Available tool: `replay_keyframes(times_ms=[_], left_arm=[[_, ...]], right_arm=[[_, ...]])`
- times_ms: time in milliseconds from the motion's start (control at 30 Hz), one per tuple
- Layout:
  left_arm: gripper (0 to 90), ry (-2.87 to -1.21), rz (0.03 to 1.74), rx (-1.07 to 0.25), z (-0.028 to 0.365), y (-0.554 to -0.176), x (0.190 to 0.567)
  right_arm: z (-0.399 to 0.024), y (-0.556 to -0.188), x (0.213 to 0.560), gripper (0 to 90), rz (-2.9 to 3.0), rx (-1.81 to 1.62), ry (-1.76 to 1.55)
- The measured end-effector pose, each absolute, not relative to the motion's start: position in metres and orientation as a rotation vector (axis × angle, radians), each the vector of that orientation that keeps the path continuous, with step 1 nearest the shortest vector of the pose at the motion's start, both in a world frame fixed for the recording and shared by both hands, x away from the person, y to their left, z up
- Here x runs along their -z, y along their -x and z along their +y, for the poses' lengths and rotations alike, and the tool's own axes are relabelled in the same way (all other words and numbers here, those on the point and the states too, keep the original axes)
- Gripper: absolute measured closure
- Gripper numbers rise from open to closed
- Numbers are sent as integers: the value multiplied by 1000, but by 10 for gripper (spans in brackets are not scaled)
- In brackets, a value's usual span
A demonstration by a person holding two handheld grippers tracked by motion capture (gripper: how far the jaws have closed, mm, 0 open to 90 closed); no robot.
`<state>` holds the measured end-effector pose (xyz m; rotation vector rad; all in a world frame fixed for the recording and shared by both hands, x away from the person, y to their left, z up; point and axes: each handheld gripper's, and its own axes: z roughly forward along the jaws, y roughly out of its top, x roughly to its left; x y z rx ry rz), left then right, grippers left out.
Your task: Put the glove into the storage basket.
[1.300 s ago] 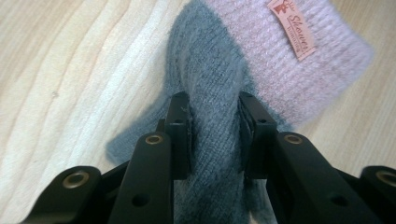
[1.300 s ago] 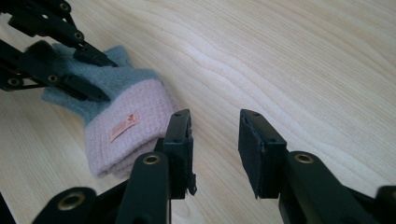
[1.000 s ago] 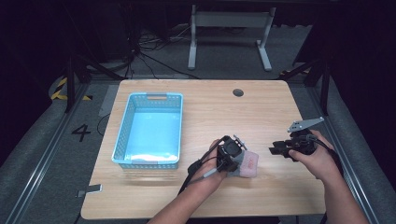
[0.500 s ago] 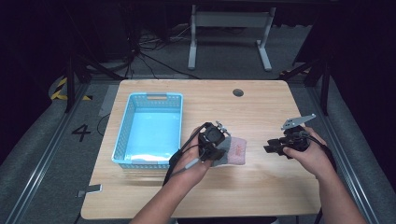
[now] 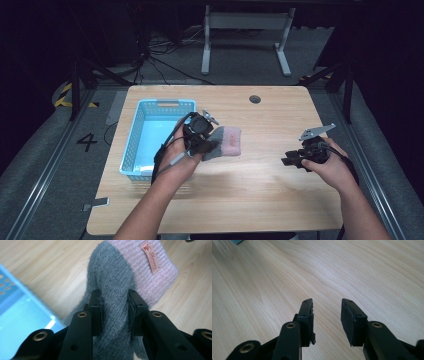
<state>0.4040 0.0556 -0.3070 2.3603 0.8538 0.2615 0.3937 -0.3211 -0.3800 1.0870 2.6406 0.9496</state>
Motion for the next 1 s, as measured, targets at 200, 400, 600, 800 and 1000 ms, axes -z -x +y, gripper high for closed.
replay_keyframes(times_ms=[200,400,600,800,1000], left_arm=[[695,-2364,889,-302,84,-419,298],[695,-2375,927,-349,108,-435,293],[695,-2390,970,-348,126,-455,301],[693,-2371,989,-331,146,-470,307],[692,-2370,1026,-310,167,-485,311]], right_arm=[[-320,-393,382,629,2644,-942,-1092],[-320,-393,385,627,2651,-930,-1099],[-321,-392,388,626,2654,-916,-1111],[-323,-390,390,624,2651,-907,-1122],[-324,-388,392,618,2647,-903,-1130]])
